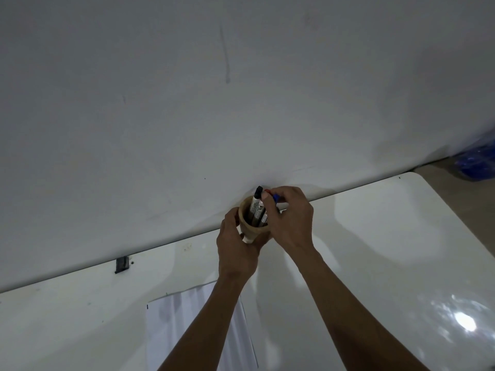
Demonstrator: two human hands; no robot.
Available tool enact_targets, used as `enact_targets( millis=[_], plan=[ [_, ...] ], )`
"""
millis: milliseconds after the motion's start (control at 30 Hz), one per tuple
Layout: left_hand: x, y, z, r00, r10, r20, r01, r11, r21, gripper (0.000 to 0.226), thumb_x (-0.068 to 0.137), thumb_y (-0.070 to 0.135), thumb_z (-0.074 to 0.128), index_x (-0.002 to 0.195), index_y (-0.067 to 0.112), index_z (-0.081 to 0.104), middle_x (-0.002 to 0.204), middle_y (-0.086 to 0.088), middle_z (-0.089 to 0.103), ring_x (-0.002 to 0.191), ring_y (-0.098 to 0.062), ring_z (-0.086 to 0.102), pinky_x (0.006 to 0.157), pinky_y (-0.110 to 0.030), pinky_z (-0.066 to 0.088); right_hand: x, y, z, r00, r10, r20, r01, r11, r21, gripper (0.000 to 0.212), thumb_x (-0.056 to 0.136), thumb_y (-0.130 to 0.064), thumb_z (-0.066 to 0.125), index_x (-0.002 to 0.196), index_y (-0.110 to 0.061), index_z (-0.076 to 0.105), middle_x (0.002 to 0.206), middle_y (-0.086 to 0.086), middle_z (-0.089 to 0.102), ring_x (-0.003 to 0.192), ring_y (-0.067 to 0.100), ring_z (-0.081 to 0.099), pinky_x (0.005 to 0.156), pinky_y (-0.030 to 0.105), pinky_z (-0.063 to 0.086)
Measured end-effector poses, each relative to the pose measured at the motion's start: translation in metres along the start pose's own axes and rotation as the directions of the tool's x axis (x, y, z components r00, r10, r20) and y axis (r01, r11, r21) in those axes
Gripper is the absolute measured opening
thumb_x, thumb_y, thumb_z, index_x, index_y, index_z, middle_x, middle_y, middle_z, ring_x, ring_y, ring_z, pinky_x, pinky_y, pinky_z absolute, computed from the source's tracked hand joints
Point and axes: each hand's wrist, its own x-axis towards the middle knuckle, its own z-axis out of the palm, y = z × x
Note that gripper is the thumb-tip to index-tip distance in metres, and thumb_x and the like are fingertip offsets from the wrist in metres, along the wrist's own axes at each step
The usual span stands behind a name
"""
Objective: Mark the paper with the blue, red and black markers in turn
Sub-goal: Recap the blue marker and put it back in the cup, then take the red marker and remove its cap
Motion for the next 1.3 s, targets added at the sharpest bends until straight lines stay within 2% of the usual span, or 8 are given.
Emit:
enact_targets(
  millis=[200,367,500,600,667,800,967,1300],
  plan=[
    [-0.002,-0.002,0.0,1.0,-0.018,0.006,0.018,1.0,0.009,0.068,0.068,0.018,0.089,0.123,0.028,0.052,0.115,0.017,0.061,0.102,0.008,0.059,0.087,-0.013,0.052,0.003,-0.015,-0.011,0.999,-0.003,-0.054,0.01,0.992,0.123,0.007,0.094,-0.018,0.071,0.095,-0.011,0.073,0.094,-0.005,0.069,0.088,0.006,0.063,0.075,0.01,0.046],
    [-0.002,0.003,-0.002,0.998,-0.038,0.054,0.043,0.995,-0.086,0.063,0.072,-0.012,0.079,0.125,0.011,0.053,0.113,0.007,0.06,0.092,0.021,0.059,0.067,0.0,0.048,0.009,-0.045,-0.036,0.992,0.057,-0.113,-0.027,0.966,0.256,0.013,0.099,-0.024,0.065,0.101,-0.013,0.069,0.096,-0.004,0.074,0.091,0.004,0.067,0.076,0.018,0.054],
    [-0.004,0.005,-0.001,0.997,-0.076,0.008,0.077,0.997,-0.018,0.069,0.068,0.008,0.088,0.115,0.043,0.052,0.112,0.017,0.063,0.101,0.004,0.061,0.078,-0.007,0.05,0.007,-0.069,-0.06,0.98,0.061,-0.189,0.029,0.898,0.44,0.004,0.102,-0.022,0.06,0.099,-0.019,0.061,0.098,0.004,0.075,0.093,0.014,0.072,0.081,0.026,0.056],
    [-0.004,0.006,-0.004,0.996,-0.083,0.031,0.083,0.996,0.019,0.071,0.067,0.015,0.089,0.11,0.054,0.049,0.107,0.028,0.063,0.1,0.016,0.058,0.083,-0.008,0.048,-0.001,-0.078,-0.075,0.984,0.064,-0.168,0.033,0.853,0.52,0.009,0.105,-0.022,0.054,0.096,-0.023,0.056,0.092,-0.001,0.07,0.086,0.023,0.076,0.08,0.039,0.061],
    [-0.007,0.011,-0.01,0.994,-0.096,0.056,0.095,0.995,0.034,0.073,0.069,0.015,0.088,0.121,0.047,0.049,0.112,0.026,0.061,0.105,0.016,0.057,0.084,-0.005,0.046,-0.01,-0.081,-0.082,0.989,0.083,-0.125,-0.008,0.86,0.51,0.01,0.106,-0.024,0.053,0.096,-0.024,0.056,0.089,-0.002,0.065,0.073,0.022,0.075,0.071,0.039,0.061],
    [-0.022,0.014,-0.033,0.99,-0.128,0.056,0.122,0.987,0.104,0.091,0.074,0.023,0.086,0.149,0.016,0.035,0.149,-0.003,0.05,0.136,-0.018,0.048,0.107,-0.042,0.049,-0.042,-0.077,-0.083,0.981,0.193,-0.005,-0.168,0.866,0.471,0.012,0.099,-0.031,0.065,0.094,-0.021,0.06,0.085,-0.006,0.067,0.058,0.017,0.066,0.054,0.03,0.053],
    [-0.058,0.023,-0.095,1.0,-0.01,-0.024,0.011,0.999,0.04,0.044,0.089,0.026,0.072,0.13,0.024,0.06,0.12,0.007,0.069,0.102,0.004,0.064,0.075,-0.004,0.049,-0.091,-0.071,-0.067,0.929,0.191,0.317,-0.272,0.934,0.233,0.014,0.088,-0.018,0.078,0.096,-0.026,0.069,0.09,-0.012,0.075,0.076,0.018,0.072,0.07,0.038,0.061],
    [-0.121,0.001,-0.222,0.989,0.028,0.148,-0.043,0.994,0.098,0.006,0.087,0.023,0.073,0.092,0.026,0.075,0.089,0.011,0.077,0.084,-0.007,0.069,0.071,-0.028,0.059,-0.17,-0.128,-0.025,0.748,0.013,0.664,-0.056,0.997,0.043,0.014,0.089,-0.024,0.077,0.1,-0.019,0.07,0.092,-0.007,0.078,0.068,0.008,0.076,0.064,0.039,0.061]
  ],
)
